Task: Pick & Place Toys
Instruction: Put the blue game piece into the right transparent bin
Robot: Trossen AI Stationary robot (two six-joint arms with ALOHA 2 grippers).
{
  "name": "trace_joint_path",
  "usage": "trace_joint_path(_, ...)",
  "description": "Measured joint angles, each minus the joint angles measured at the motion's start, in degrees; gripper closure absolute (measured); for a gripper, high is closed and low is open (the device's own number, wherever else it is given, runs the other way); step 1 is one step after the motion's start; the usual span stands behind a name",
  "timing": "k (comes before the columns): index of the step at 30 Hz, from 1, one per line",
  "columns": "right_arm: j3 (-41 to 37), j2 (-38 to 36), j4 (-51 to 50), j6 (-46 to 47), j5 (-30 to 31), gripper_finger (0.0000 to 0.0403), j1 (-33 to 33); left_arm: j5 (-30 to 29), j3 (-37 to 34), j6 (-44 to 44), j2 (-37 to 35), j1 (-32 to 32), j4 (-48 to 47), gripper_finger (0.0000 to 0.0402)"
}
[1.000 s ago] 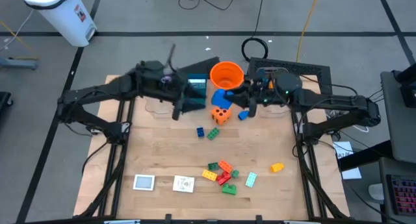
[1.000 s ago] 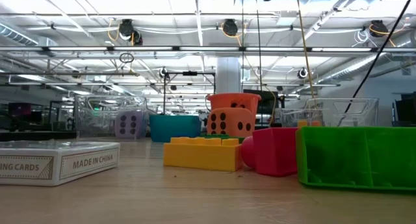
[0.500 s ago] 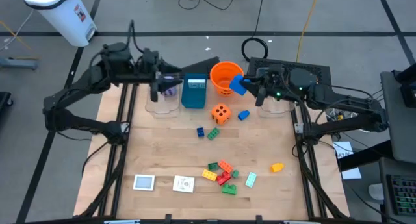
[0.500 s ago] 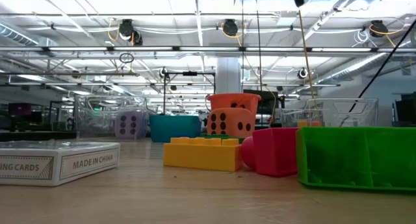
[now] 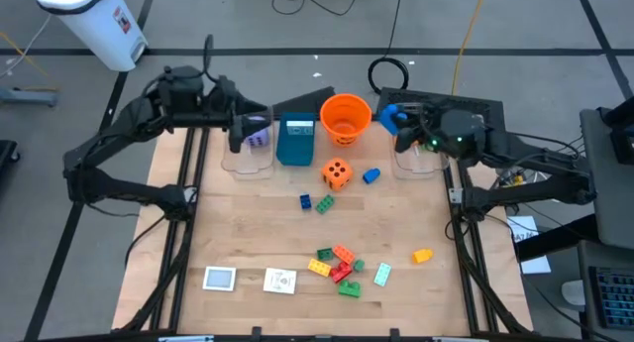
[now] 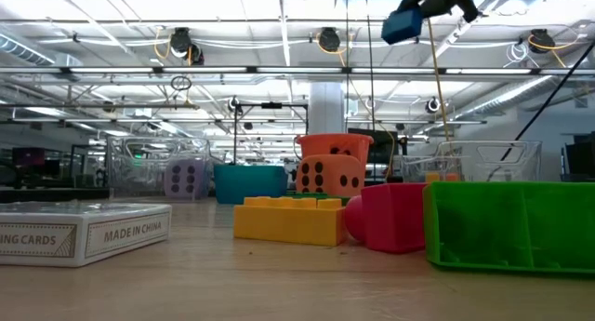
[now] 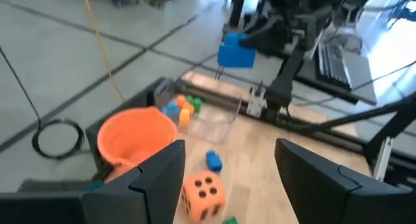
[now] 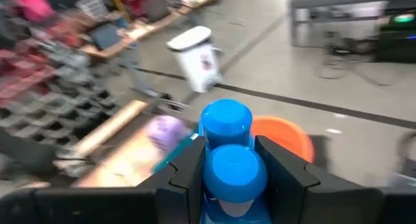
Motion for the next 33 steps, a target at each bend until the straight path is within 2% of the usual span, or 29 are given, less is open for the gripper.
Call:
trace_joint_path(6, 0.0, 1.73, -2.1, -2.31, 5.54, 0.0286, -0.1, 0.0, -0.02, -2.05, 2.8, -1.46, -0.71, 0.0156)
trace_joint_path(12, -0.99, 2.53, -2.02, -4.87, 7.46, 0.0292, -0.24, -0.13, -0.02, -3.96, 6.31, -3.7, -0.43, 0.0156)
trace_joint_path(18, -7.98, 2.2, -1.8, -1.19, 11.37, 0.0286, -0.26, -0.15, -0.02, -5.63, 9.94, -6.08, 2.31, 0.0156)
trace_joint_path(24, -14.86, 1.2, -1.41, 3.69, 12.36, 0.0294, -0.15, -0.02, -0.02, -6.46, 13.0, -7.82, 7.41, 0.0156)
trace_joint_path(33, -24.93, -2.1, 0.15, 11.66, 19.22, 0.0292, -0.15, -0.06, -0.05, -8.62, 15.46, -8.17, 10.02, 0.0156)
